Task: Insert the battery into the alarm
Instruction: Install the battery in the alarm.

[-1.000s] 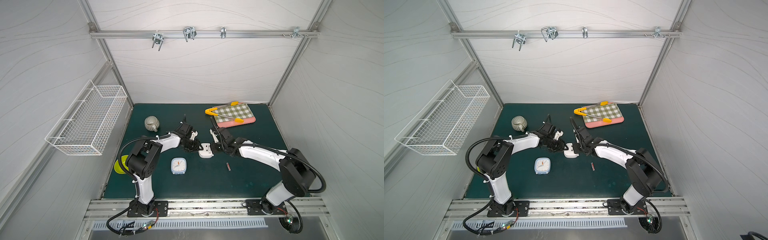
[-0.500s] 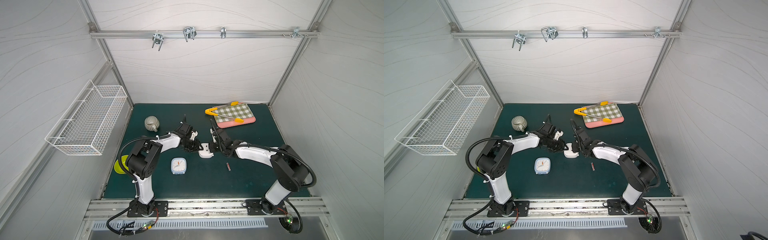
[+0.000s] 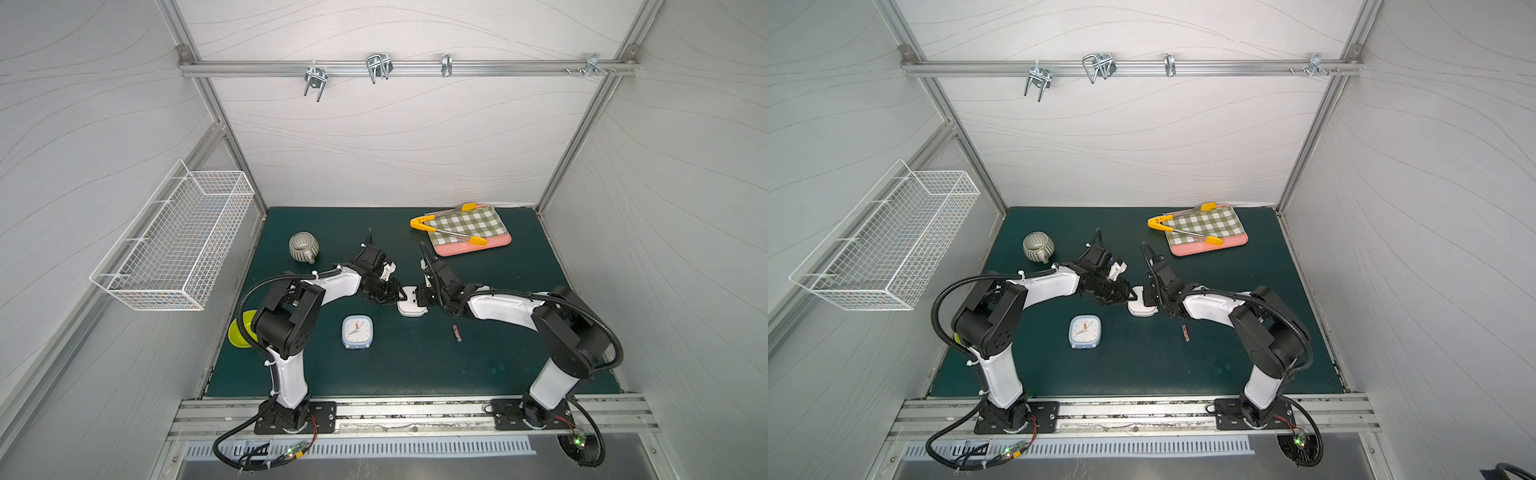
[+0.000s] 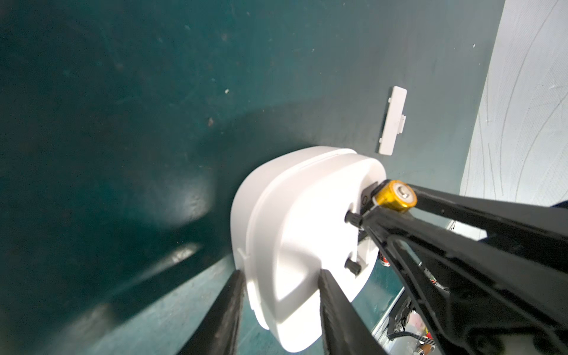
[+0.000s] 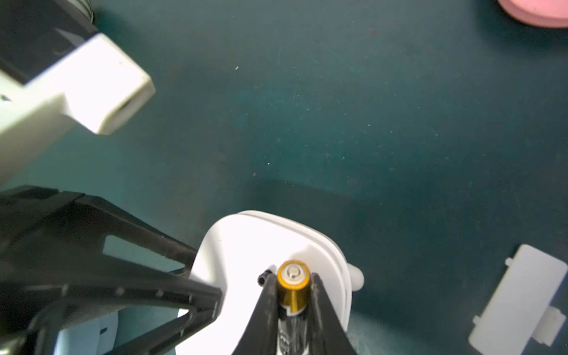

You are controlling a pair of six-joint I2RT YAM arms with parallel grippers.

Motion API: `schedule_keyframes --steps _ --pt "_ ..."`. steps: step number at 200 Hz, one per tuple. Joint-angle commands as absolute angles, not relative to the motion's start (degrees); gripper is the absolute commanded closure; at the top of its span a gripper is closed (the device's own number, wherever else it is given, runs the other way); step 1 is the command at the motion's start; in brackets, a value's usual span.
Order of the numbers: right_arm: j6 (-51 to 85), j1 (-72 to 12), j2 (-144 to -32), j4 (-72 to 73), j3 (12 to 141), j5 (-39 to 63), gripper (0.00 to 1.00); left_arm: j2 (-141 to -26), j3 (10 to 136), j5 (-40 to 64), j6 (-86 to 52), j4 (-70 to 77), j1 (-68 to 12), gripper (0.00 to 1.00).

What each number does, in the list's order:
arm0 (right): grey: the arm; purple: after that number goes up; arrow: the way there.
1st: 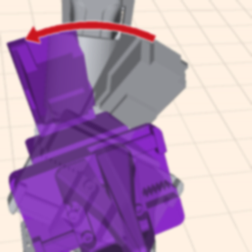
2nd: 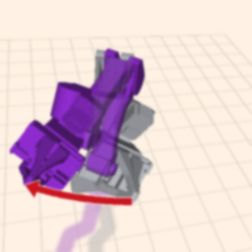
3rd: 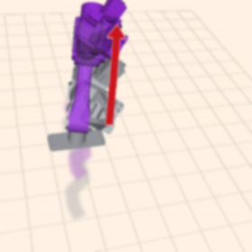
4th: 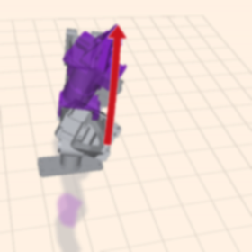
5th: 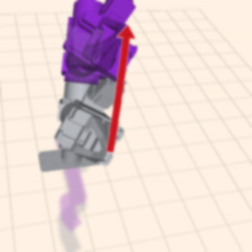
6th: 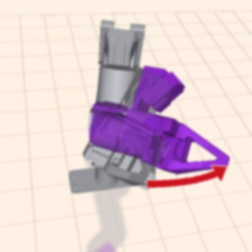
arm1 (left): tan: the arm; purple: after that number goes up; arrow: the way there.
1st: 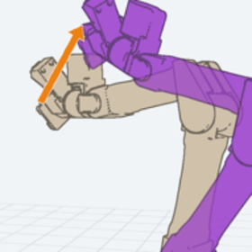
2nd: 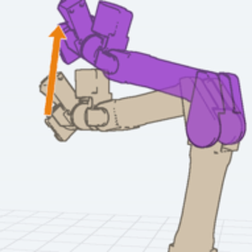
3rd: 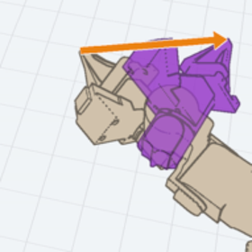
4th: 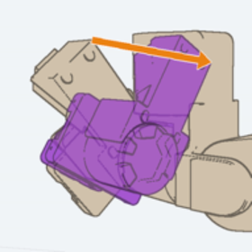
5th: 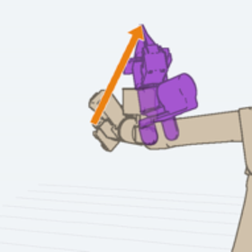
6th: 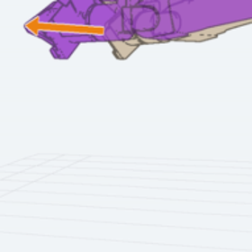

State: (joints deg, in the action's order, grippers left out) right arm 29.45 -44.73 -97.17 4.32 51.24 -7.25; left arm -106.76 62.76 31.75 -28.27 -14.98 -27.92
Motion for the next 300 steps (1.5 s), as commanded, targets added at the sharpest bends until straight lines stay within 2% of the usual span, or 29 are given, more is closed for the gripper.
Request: schedule_keyframes --steps 1,29,92,155,237,251,300 --pt "32.53 -45.02 -95.24 1.73 49.23 -6.23 0.72 -107.51 62.19 30.89 -28.10 -15.21 -28.39 0.58" --pt "32.64 -45.03 -92.99 0.76 48.69 -6.29 0.56 -107.60 62.21 30.85 -28.13 -15.20 -28.38 0.58" --pt "29.35 -44.27 -90.06 -5.68 51.85 -9.13 0.48 -107.61 62.16 31.03 -28.13 -15.21 -28.39 0.58" --pt "27.92 -40.61 -97.03 -13.27 60.17 -3.25 0.76 -107.86 62.32 31.11 -27.69 -15.36 -28.39 0.57" --pt "26.72 -40.61 -99.88 -15.78 61.39 -0.24 0.85 -107.87 62.40 31.11 -27.56 -15.82 -28.39 0.57" --pt "26.71 -40.61 -100.17 -16.24 61.30 -0.02 0.89 -107.87 62.53 30.62 -28.01 -16.03 -28.39 0.57" --pt "27.54 -41.64 -100.97 -15.51 59.49 0.18 0.95 -109.29 63.43 27.05 -29.43 -19.10 -28.39 0.62"
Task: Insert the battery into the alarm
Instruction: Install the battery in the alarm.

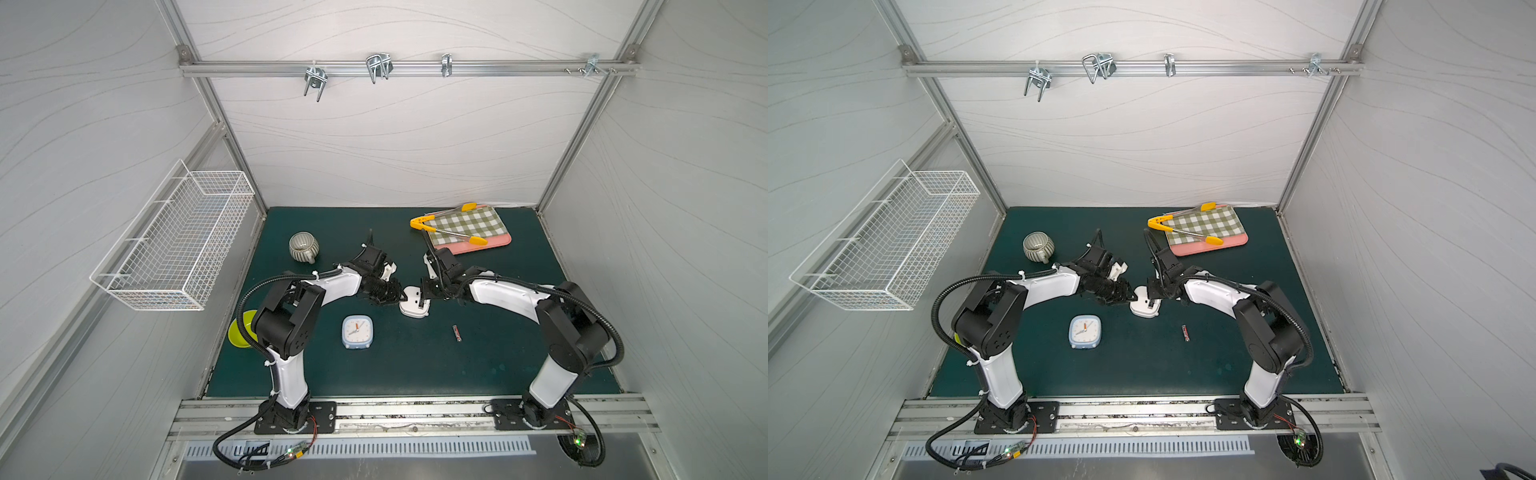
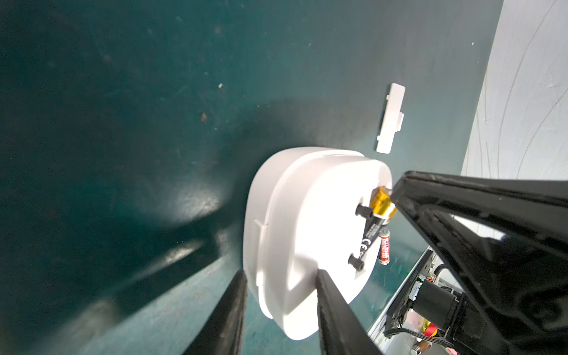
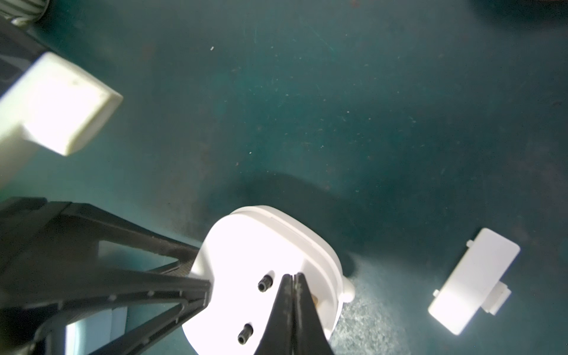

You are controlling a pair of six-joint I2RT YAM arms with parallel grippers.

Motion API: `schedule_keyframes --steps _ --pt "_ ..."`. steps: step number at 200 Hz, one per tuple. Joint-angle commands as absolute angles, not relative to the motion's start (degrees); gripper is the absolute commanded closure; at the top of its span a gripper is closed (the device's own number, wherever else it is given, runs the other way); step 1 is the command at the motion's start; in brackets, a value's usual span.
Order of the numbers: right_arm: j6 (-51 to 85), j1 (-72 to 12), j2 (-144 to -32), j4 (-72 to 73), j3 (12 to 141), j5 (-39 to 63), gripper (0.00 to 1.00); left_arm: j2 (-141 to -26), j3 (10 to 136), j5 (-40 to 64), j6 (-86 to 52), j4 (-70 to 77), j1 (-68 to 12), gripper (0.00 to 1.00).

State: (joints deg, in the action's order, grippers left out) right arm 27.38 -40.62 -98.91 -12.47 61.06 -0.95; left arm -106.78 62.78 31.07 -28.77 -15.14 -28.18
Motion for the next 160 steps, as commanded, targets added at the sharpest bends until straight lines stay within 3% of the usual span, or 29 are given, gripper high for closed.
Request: schedule_keyframes --steps 1,88,160 --pt "27.61 -41.65 -100.98 -15.49 59.41 0.13 0.95 -109.32 63.44 27.06 -29.48 -19.13 -28.39 0.62" --pt "31.87 -42.47 -101.43 -12.67 56.00 1.32 0.96 -110.30 63.28 25.92 -30.23 -19.60 -28.39 0.63" --pt "27.85 -41.75 -97.30 -16.90 62.62 0.36 0.84 -110.40 62.41 24.88 -29.44 -20.03 -28.39 0.65"
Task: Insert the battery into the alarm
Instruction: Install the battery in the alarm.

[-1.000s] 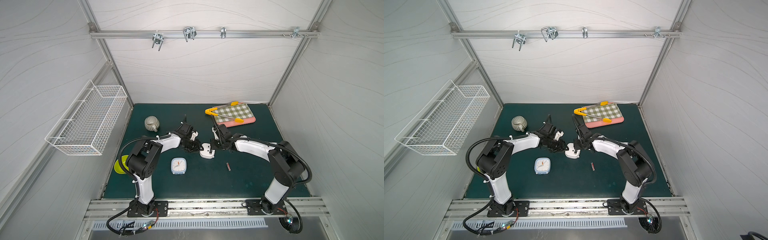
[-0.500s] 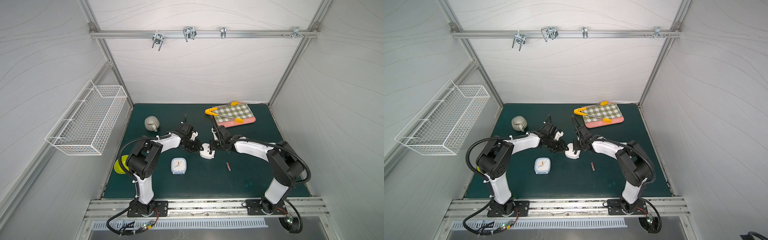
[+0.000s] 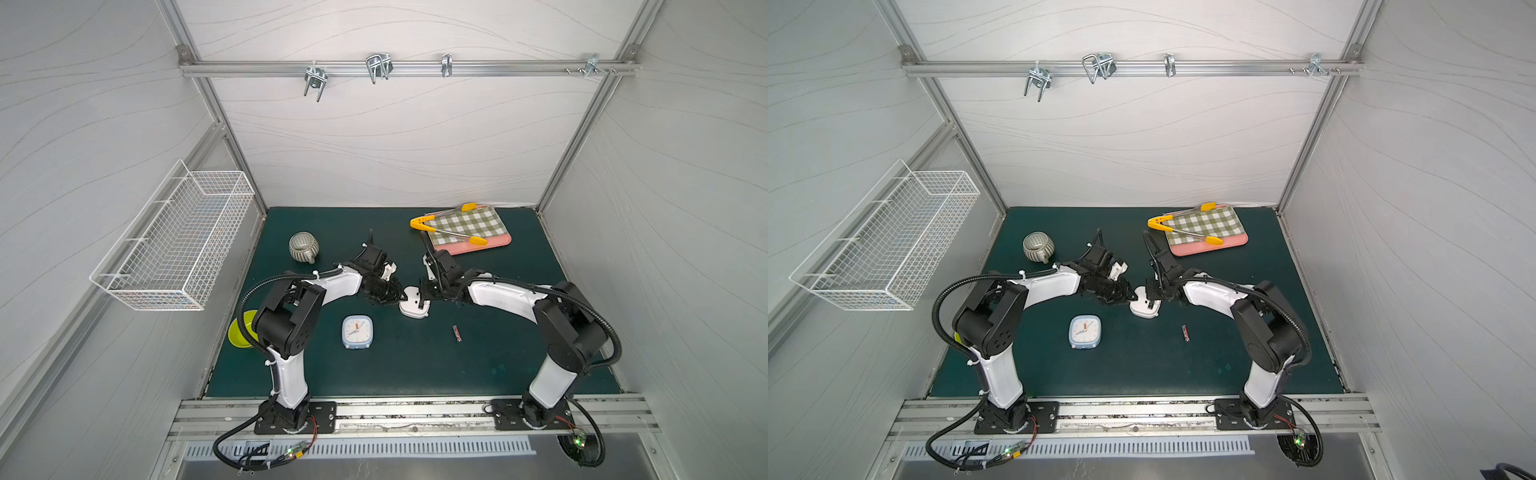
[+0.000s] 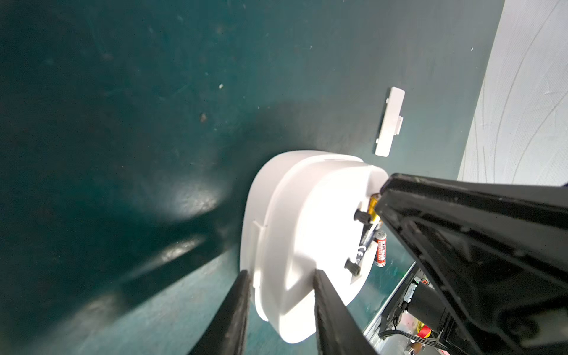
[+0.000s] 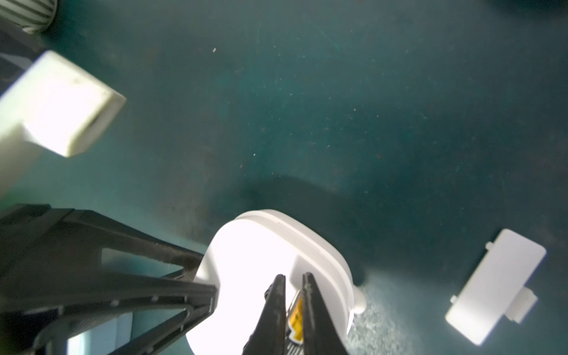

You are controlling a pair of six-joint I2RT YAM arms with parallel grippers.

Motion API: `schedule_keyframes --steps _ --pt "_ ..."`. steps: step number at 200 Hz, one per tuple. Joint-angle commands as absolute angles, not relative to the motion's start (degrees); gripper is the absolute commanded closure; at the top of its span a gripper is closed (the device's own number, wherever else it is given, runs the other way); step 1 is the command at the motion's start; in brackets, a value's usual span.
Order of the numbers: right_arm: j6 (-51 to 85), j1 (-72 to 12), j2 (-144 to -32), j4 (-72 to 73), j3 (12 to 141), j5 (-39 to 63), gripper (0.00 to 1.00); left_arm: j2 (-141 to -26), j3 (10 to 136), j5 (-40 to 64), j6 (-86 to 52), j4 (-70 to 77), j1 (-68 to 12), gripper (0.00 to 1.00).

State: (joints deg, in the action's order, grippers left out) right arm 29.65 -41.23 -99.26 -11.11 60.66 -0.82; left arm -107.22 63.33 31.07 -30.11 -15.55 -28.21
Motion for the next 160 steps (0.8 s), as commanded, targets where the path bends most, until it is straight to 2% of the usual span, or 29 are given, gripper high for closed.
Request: schedule_keyframes --steps 1,48,124,160 --pt "27.81 -41.75 -97.30 -16.98 62.69 0.31 0.84 -110.35 62.36 24.88 -29.44 -20.03 -28.39 0.65" --pt "26.80 -41.75 -96.59 -18.75 62.84 -2.03 0.85 -110.15 62.06 24.82 -29.27 -19.86 -28.39 0.65" --pt "26.53 -41.83 -99.06 -18.81 62.52 -1.10 0.94 -109.62 61.88 24.73 -29.10 -19.78 -28.39 0.66" --pt "26.15 -41.67 -99.29 -18.98 61.61 -1.61 0.94 -109.51 61.88 24.86 -28.92 -19.86 -28.39 0.66"
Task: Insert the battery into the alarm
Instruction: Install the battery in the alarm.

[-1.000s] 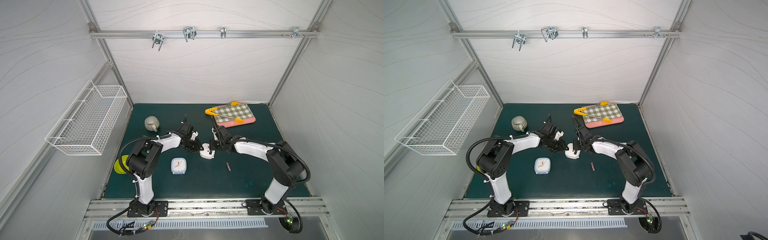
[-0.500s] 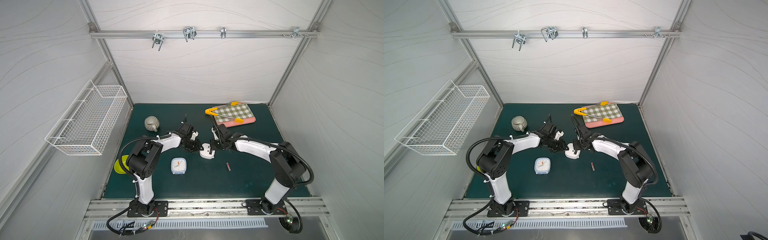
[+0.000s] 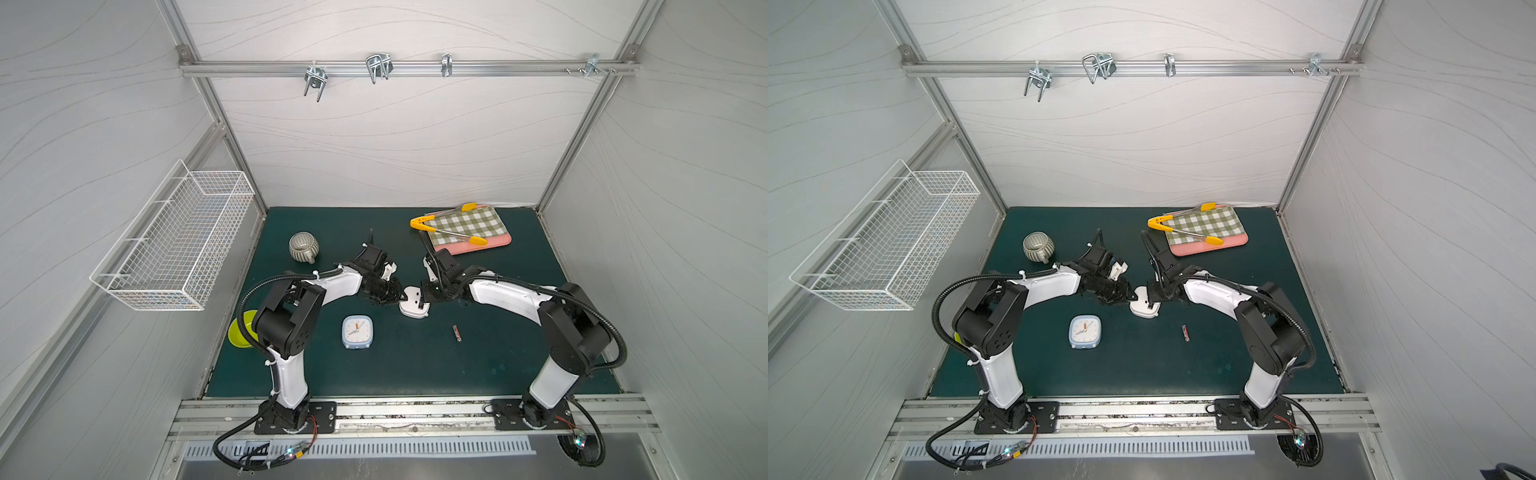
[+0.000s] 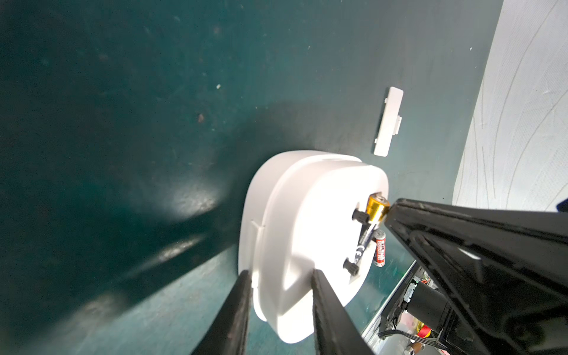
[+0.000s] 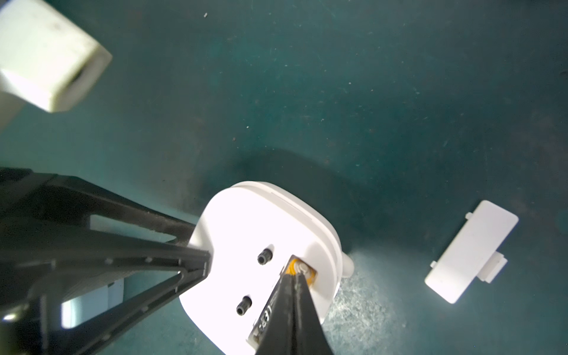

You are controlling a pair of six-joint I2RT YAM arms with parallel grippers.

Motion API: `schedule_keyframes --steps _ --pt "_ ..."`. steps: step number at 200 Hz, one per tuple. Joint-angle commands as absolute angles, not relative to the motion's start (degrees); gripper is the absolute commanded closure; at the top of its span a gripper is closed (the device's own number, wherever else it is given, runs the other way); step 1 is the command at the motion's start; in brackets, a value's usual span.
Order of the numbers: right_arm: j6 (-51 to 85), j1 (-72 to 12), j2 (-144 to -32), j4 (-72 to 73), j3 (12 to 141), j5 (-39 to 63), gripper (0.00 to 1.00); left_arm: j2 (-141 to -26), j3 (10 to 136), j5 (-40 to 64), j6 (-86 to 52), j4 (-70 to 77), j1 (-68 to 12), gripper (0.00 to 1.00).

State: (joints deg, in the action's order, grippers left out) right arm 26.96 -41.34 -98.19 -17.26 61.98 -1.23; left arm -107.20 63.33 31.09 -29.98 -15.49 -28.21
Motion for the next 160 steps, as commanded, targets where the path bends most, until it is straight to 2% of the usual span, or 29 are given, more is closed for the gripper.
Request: schedule_keyframes --steps 1,51,82,160 --pt "26.17 -41.67 -99.30 -19.03 61.61 -1.64 0.94 -109.51 61.88 24.86 -28.92 -19.82 -28.39 0.66" --pt "25.55 -41.22 -98.68 -19.09 63.18 -2.17 0.93 -109.51 61.98 24.91 -28.76 -19.84 -28.30 0.66" --pt "25.12 -40.45 -97.97 -19.20 63.72 -1.90 0.84 -109.56 61.97 25.04 -28.74 -19.86 -28.30 0.67" --pt "24.78 -39.91 -99.68 -19.09 65.63 -1.30 0.84 -109.68 62.05 25.21 -28.66 -19.82 -28.30 0.67"
